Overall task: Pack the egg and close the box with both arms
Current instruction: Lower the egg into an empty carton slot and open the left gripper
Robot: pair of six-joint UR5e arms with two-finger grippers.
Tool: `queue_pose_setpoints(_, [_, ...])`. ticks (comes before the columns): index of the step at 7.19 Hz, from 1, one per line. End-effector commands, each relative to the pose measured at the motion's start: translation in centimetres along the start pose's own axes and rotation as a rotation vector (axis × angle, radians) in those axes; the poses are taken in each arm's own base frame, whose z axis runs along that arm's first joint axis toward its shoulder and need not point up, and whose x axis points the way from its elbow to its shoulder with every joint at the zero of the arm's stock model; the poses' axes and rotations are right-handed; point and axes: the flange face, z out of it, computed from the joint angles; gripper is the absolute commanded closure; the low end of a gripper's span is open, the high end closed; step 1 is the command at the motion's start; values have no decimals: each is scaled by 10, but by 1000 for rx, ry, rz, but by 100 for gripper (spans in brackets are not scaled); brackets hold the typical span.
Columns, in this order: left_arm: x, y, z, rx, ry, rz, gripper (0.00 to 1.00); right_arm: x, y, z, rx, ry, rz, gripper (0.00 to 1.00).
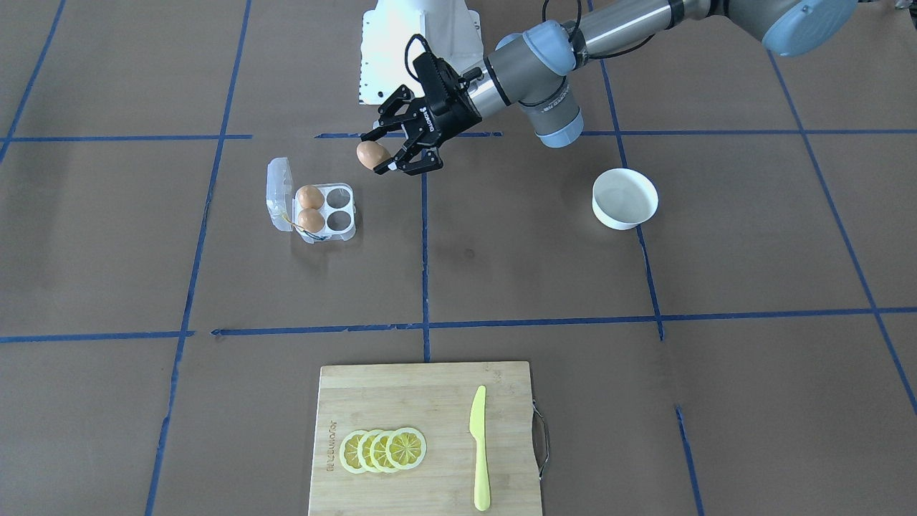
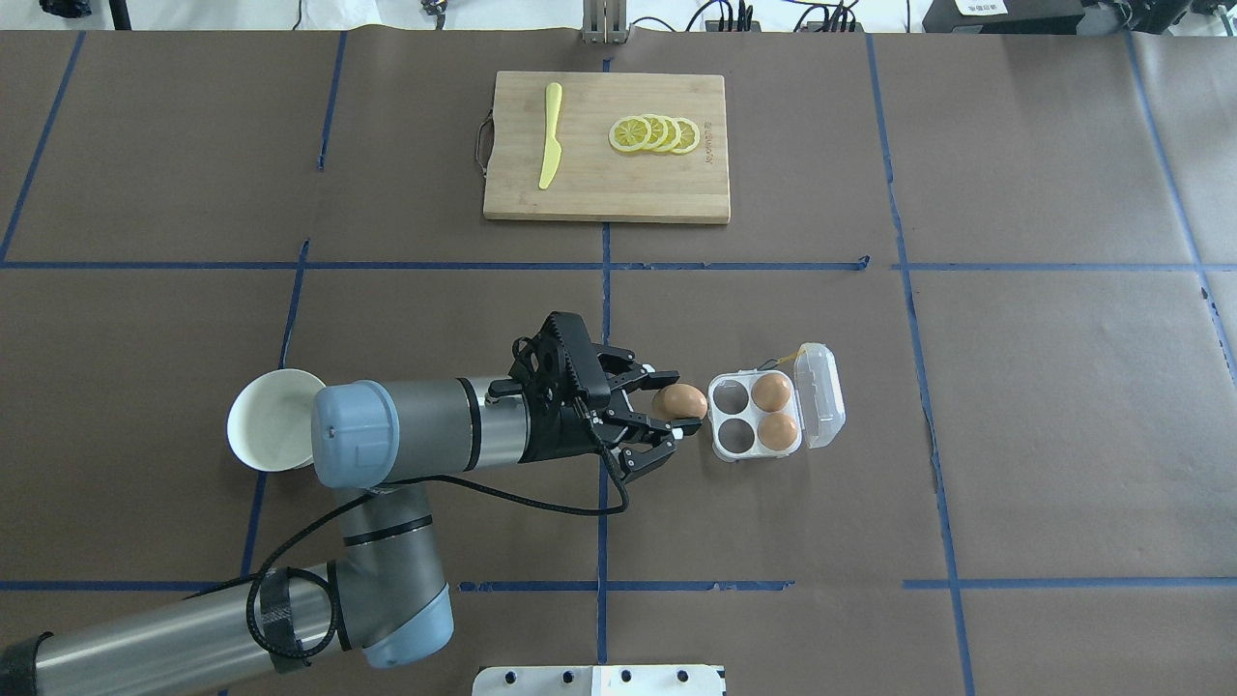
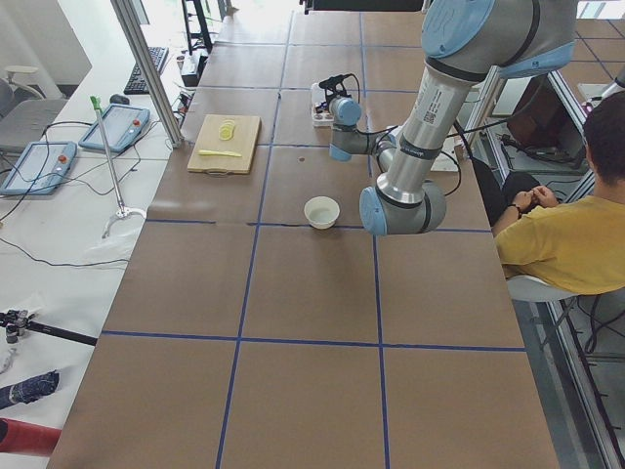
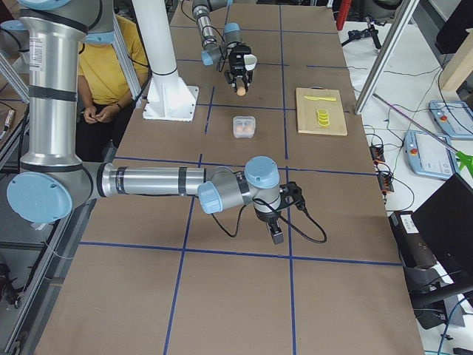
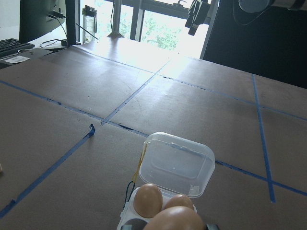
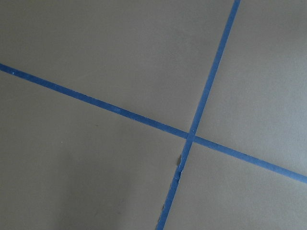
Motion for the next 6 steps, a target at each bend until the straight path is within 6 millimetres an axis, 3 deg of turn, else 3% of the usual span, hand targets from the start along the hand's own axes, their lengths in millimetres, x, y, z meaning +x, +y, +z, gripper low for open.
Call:
queue_pose_setpoints(1, [28,17,45,15,-48,-21,79,0,-1,0,1,0,0,0])
queue_pose_setpoints(2, [35,19,65,7,-63,-25,79,0,-1,0,1,0,-1,0])
queue_pose_setpoints(6, [22,21,71,27,-167,-38,80,1,-1,-3,5,2,2,0])
